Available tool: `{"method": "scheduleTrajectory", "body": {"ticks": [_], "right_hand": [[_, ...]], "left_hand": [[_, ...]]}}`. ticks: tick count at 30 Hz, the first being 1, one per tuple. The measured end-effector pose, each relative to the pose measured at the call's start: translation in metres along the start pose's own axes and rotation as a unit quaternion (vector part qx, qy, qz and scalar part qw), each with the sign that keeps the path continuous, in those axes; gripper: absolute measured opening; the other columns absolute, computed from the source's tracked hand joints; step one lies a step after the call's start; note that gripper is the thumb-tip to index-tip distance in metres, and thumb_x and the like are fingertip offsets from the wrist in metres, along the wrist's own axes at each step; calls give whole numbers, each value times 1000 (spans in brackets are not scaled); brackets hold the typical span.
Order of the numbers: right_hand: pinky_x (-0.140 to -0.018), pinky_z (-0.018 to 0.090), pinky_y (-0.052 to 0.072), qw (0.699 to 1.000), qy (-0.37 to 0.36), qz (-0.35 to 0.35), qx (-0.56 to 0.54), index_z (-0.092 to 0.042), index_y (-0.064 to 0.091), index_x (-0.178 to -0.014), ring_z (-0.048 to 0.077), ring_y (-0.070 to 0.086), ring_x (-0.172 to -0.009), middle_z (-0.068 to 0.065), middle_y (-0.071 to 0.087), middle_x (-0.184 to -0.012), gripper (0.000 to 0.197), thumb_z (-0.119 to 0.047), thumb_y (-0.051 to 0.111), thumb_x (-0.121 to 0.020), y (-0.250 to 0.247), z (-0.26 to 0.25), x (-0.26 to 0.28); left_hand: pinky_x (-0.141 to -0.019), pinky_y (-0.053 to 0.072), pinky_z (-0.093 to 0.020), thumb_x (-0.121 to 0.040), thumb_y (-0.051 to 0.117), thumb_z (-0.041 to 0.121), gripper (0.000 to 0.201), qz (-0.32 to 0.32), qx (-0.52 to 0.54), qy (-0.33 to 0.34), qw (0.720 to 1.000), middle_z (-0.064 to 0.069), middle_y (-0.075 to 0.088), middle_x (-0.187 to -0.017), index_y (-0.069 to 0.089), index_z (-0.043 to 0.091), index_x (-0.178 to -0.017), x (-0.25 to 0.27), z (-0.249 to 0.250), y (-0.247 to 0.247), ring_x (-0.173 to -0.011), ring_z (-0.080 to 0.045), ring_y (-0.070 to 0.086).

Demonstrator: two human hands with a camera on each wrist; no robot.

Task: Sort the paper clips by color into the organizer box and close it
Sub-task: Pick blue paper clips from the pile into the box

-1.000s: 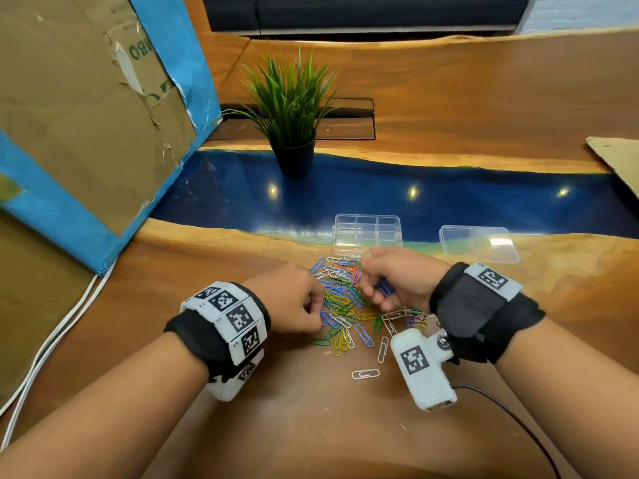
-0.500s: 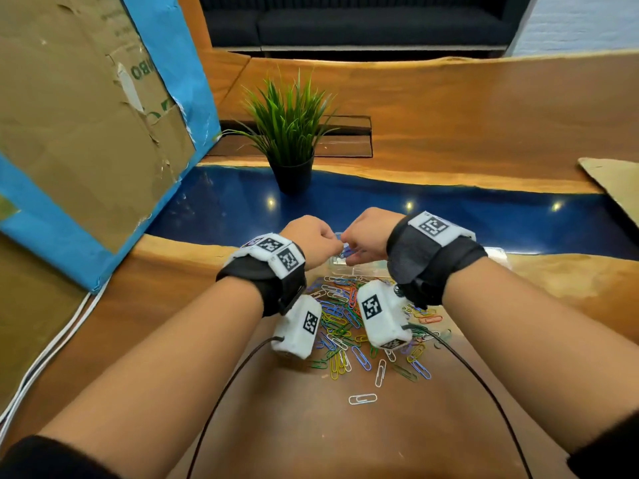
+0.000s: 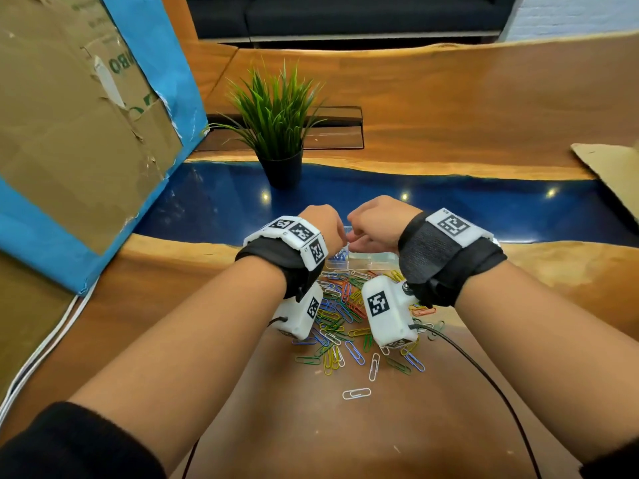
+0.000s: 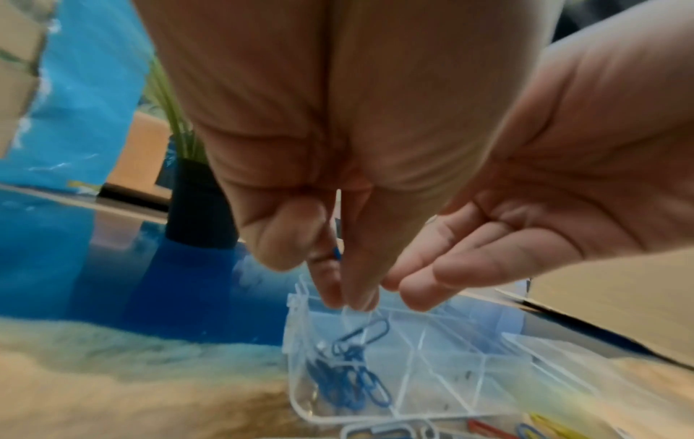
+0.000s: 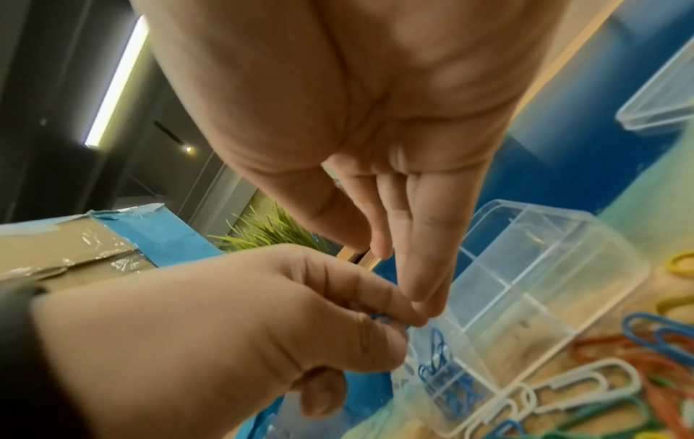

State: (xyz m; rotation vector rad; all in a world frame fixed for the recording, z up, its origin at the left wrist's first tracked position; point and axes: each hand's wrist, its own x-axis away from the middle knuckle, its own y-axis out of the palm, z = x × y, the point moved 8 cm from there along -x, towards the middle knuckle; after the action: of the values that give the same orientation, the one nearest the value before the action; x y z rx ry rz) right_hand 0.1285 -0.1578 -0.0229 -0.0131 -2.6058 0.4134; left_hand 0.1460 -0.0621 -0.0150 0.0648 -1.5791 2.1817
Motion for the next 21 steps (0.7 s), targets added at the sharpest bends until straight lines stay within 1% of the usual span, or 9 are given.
{"method": "scheduleTrajectory", "body": {"ticks": [2, 5, 7, 9, 11, 13, 16, 18, 21], "right_hand": [[-85, 35, 56, 1000, -14, -7, 17, -13, 52, -76, 21, 60, -82, 10, 59, -86, 18, 0, 49, -90, -3, 2, 0], [-88, 36, 54, 1000, -15, -17, 0, -12, 52, -77, 24, 60, -84, 11, 58, -86, 19, 1, 48, -90, -10, 4, 2], [-85, 35, 54, 1000, -9, -7, -9, -4, 59, -92, 25, 58, -83, 13, 58, -89, 13, 2, 47, -91, -14, 7, 6], [-85, 36, 54, 1000, 0, -10, -13, 6, 56, -118, 25, 58, -81, 12, 57, -84, 28, 3, 46, -91, -16, 13, 7], [-80, 35, 54, 1000, 7, -13, 2, 8, 51, -126, 23, 58, -73, 9, 56, -78, 35, 3, 45, -92, -15, 16, 10], [-78, 34, 54, 1000, 4, -14, 9, 8, 52, -125, 20, 57, -69, 8, 56, -77, 34, 3, 46, -91, -15, 18, 12], [-93, 38, 53, 999, -6, -15, 38, 2, 58, -118, 25, 64, -83, 7, 59, -80, 30, 2, 47, -90, -16, 17, 18], [-97, 43, 50, 995, -19, -13, 101, 1, 63, -110, 31, 66, -101, 11, 67, -91, 25, 0, 50, -88, -18, 16, 24], [-95, 50, 50, 987, -50, -13, 153, 3, 64, -109, 40, 63, -107, 24, 67, -110, 26, 1, 54, -85, -13, 16, 32]], "left_hand": [[-90, 51, -34, -87, 56, 12, 27, -2, -9, 7, 1000, -3, 69, -112, 73, 21, -105, 0, 5, 0, -102, -23, 63], [-85, 54, -32, -86, 56, 7, 28, 10, 23, -12, 1000, 1, 68, -107, 73, 22, -102, 1, 1, -5, -90, -20, 65], [-83, 56, -31, -85, 56, 5, 27, 22, 58, -27, 998, 0, 68, -103, 73, 22, -98, 2, -1, -8, -87, -20, 67], [-85, 56, -33, -82, 58, 3, 27, 30, 70, -27, 997, -1, 69, -104, 72, 22, -94, 3, 0, -9, -90, -21, 69], [-85, 56, -33, -80, 59, 2, 28, 39, 70, -25, 996, 0, 69, -104, 71, 24, -92, 3, 1, -10, -92, -19, 68], [-83, 56, -31, -79, 59, 3, 28, 48, 67, -23, 996, 1, 68, -103, 70, 26, -89, 3, 1, -9, -91, -18, 67], [-85, 55, -32, -81, 58, 4, 27, 62, 63, -14, 996, 0, 69, -103, 71, 26, -91, 6, -3, -8, -94, -18, 65], [-88, 53, -33, -82, 57, 5, 27, 76, 73, -7, 994, 1, 70, -101, 71, 24, -95, 11, -9, -9, -97, -17, 64], [-89, 51, -30, -86, 52, 3, 31, 67, 47, 29, 996, 2, 70, -100, 71, 23, -101, 19, -9, -4, -96, -17, 64]]}}
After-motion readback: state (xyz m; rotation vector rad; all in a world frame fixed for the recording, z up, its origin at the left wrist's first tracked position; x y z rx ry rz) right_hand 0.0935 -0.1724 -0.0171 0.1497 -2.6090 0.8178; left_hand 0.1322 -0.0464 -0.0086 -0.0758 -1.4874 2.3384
